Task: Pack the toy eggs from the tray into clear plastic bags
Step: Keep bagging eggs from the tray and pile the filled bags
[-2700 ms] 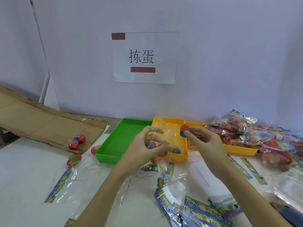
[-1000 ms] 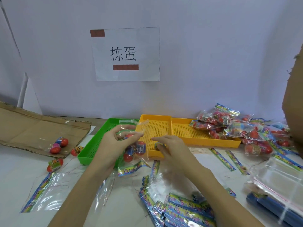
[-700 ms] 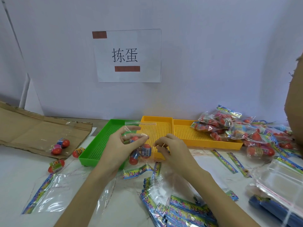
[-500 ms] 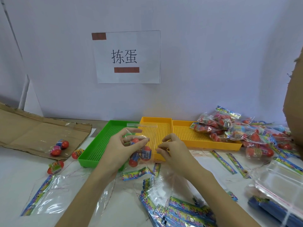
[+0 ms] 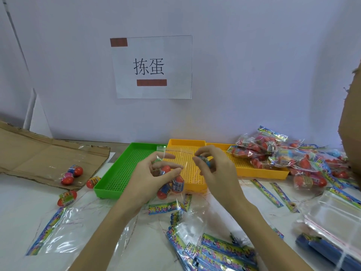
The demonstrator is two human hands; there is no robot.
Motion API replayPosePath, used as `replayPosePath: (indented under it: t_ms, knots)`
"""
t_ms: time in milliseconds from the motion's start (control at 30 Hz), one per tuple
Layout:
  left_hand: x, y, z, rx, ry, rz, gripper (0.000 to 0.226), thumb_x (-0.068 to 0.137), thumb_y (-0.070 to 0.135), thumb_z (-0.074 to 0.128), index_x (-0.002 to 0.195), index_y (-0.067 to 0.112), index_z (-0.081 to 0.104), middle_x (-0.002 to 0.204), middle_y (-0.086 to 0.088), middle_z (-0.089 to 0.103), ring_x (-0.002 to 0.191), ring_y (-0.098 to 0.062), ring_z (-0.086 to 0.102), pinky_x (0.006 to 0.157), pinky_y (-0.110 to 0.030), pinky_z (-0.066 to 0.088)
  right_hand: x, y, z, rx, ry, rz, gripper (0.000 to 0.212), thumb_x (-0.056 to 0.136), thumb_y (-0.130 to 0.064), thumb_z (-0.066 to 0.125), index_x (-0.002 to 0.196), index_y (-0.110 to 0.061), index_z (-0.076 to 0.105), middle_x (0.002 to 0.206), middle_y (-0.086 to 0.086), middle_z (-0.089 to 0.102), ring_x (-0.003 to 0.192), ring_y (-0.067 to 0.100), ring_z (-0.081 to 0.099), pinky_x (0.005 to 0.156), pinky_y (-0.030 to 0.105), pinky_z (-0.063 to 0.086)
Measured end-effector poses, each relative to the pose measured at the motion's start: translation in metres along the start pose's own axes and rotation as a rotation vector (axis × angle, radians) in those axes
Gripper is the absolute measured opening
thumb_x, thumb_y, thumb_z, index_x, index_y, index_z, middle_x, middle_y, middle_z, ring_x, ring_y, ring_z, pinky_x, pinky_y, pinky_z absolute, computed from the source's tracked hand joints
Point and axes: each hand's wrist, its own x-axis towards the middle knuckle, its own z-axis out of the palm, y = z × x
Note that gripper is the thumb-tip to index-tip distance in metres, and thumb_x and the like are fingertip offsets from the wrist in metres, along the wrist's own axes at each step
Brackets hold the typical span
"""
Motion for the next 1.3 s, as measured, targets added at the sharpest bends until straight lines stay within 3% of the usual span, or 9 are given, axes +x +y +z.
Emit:
replayPosePath:
  t_ms: [167,333,533,633,733,867,1033,1200,1300]
  knots:
    - [0.0,-0.002,0.004,0.06,-0.024,0.023,0.035,0.09,0.017,0.081,0.121,0.017,0.066,0.104,0.004,0.082,0.094,-0.016,0.079,0.082,-0.029,0.064,-0.003,-0.011,-0.015,0.205,0.031,0.051,0.018,0.103,-0.023,0.062,0.116,-0.032,0.071,0.118,-0.002,0.06,0.097,0.009,0.066,0.082,0.026,0.059]
    - [-0.001,-0.003,0.006,0.084,-0.046,0.057,0.037,0.088,0.017,0.083,0.121,0.021,0.066,0.104,0.005,0.082,0.093,-0.015,0.079,0.087,-0.032,0.064,-0.008,-0.024,-0.017,0.143,0.012,-0.131,0.032,0.097,-0.008,0.069,0.127,-0.019,0.064,0.116,-0.006,0.065,0.103,0.007,0.064,0.08,0.019,0.056]
    - [-0.002,-0.003,0.008,0.124,-0.055,0.148,0.042,0.083,0.012,0.088,0.118,0.026,0.069,0.1,0.006,0.081,0.065,0.004,0.067,0.065,-0.01,0.051,-0.01,-0.023,-0.018,-0.149,-0.105,-0.297,0.025,0.095,-0.008,0.072,0.119,-0.017,0.071,0.114,0.0,0.061,0.093,0.008,0.058,0.075,0.009,0.046]
    - [-0.002,-0.005,0.009,0.19,-0.069,0.182,0.044,0.084,0.015,0.087,0.12,0.032,0.069,0.102,0.009,0.079,0.06,-0.001,0.062,0.058,-0.013,0.048,-0.009,-0.023,-0.021,-0.12,-0.125,-0.277,0.025,0.096,-0.009,0.072,0.119,-0.019,0.072,0.112,-0.001,0.06,0.09,0.008,0.061,0.073,0.014,0.05]
    - [-0.001,-0.006,0.01,0.208,-0.084,0.196,0.045,0.087,0.018,0.086,0.122,0.039,0.068,0.106,0.005,0.078,0.078,-0.018,0.073,0.067,-0.025,0.055,-0.008,-0.024,-0.024,-0.086,-0.154,-0.255,0.026,0.094,-0.008,0.073,0.117,-0.021,0.072,0.111,-0.002,0.06,0.088,0.007,0.063,0.071,0.016,0.052]
    - [-0.002,-0.007,0.01,0.227,-0.111,0.231,0.048,0.087,0.016,0.085,0.124,0.04,0.066,0.105,0.003,0.079,0.08,-0.007,0.074,0.07,-0.016,0.051,-0.009,-0.026,-0.026,-0.048,-0.185,-0.211,0.028,0.096,-0.01,0.071,0.119,-0.027,0.071,0.111,-0.004,0.06,0.086,0.006,0.062,0.07,0.014,0.051]
    - [-0.002,-0.008,0.01,0.197,-0.157,0.226,0.059,0.086,0.018,0.086,0.135,0.037,0.059,0.113,0.006,0.077,0.104,-0.014,0.077,0.09,-0.028,0.06,-0.009,-0.026,-0.024,-0.21,-0.08,-0.296,0.025,0.096,-0.005,0.069,0.119,-0.015,0.071,0.115,0.006,0.059,0.081,0.011,0.061,0.069,0.009,0.047]
    - [-0.002,-0.009,0.01,0.171,-0.218,0.228,0.065,0.098,0.017,0.073,0.151,0.041,0.044,0.122,0.006,0.074,0.112,-0.015,0.074,0.093,-0.027,0.058,-0.009,-0.023,-0.026,-0.288,-0.094,-0.365,0.02,0.097,-0.011,0.066,0.117,-0.011,0.07,0.115,0.01,0.06,0.082,0.012,0.059,0.071,0.017,0.053]
    - [-0.004,-0.008,0.012,0.132,-0.244,0.212,0.071,0.1,0.023,0.067,0.159,0.042,0.032,0.121,0.009,0.073,0.105,-0.008,0.073,0.083,-0.018,0.054,-0.006,-0.021,-0.031,-0.255,-0.18,-0.31,0.019,0.099,-0.012,0.067,0.117,-0.016,0.069,0.112,-0.003,0.061,0.08,0.0,0.056,0.071,0.013,0.048]
